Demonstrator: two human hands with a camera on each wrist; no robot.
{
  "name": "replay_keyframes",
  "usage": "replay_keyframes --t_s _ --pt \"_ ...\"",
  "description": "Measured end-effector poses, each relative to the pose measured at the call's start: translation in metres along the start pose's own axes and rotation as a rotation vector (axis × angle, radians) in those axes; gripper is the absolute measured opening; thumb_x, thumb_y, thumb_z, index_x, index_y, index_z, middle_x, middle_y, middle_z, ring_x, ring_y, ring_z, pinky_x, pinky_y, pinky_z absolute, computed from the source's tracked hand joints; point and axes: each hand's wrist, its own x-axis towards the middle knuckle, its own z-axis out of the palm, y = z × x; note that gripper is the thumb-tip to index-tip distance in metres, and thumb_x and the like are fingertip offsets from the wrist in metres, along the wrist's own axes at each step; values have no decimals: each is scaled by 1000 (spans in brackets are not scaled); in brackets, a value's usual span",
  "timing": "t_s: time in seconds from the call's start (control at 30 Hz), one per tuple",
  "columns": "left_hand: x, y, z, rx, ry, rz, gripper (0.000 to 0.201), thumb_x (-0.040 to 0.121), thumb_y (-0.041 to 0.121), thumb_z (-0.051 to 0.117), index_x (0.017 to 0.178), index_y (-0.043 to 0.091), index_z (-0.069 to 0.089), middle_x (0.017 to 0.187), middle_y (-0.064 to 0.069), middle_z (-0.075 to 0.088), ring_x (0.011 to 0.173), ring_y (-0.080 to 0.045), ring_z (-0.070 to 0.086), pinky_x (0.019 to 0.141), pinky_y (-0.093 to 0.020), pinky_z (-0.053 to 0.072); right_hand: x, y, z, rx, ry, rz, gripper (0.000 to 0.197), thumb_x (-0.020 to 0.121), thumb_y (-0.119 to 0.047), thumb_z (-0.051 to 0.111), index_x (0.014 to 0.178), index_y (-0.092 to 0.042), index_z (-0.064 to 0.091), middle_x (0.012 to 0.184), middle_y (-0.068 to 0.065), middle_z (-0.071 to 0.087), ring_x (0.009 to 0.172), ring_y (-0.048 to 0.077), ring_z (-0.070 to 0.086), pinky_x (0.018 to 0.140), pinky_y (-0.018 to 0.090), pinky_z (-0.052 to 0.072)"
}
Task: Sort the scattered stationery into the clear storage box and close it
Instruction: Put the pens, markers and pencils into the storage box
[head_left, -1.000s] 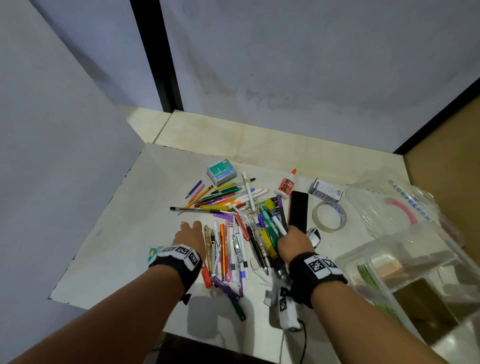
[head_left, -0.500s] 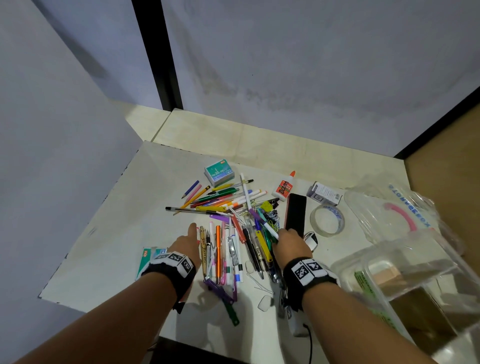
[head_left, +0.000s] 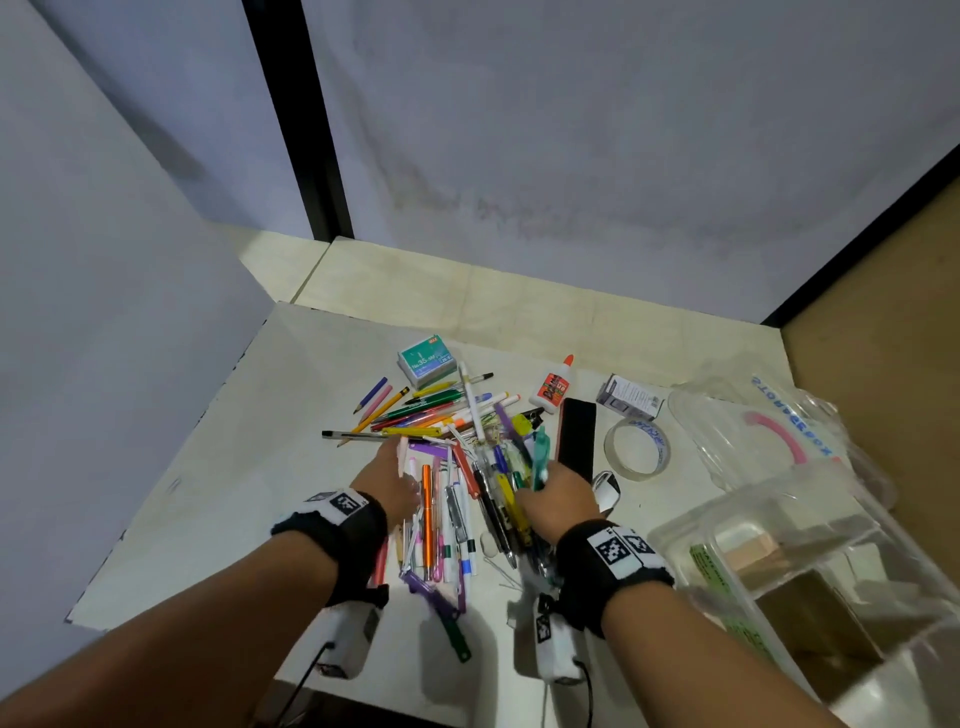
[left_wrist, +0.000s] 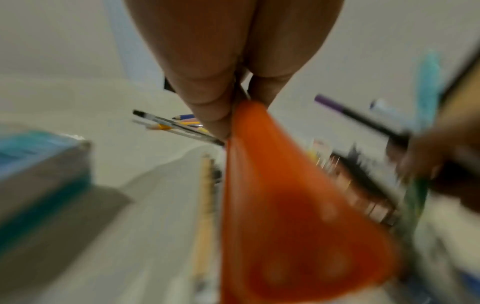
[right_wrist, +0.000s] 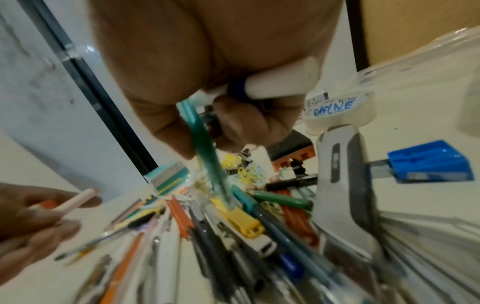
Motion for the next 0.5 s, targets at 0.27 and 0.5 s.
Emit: replay_keyframes --t_s 0.27,0.5 --pt "-14 77 5 -503 -162 67 44 81 -2 64 121 1 47 95 -18 64 77 -27 62 73 -39 54 -35 -36 -37 443 -170 -2 28 90 -6 52 63 -11 46 59 5 49 47 15 47 49 25 42" --pt "-37 123 11 -786 -235 84 40 96 -11 32 133 5 34 122 -25 54 114 -35 57 83 -37 53 -44 -22 -75 237 -159 -154 33 87 -44 61 71 -17 52 69 5 53 48 7 41 50 20 36"
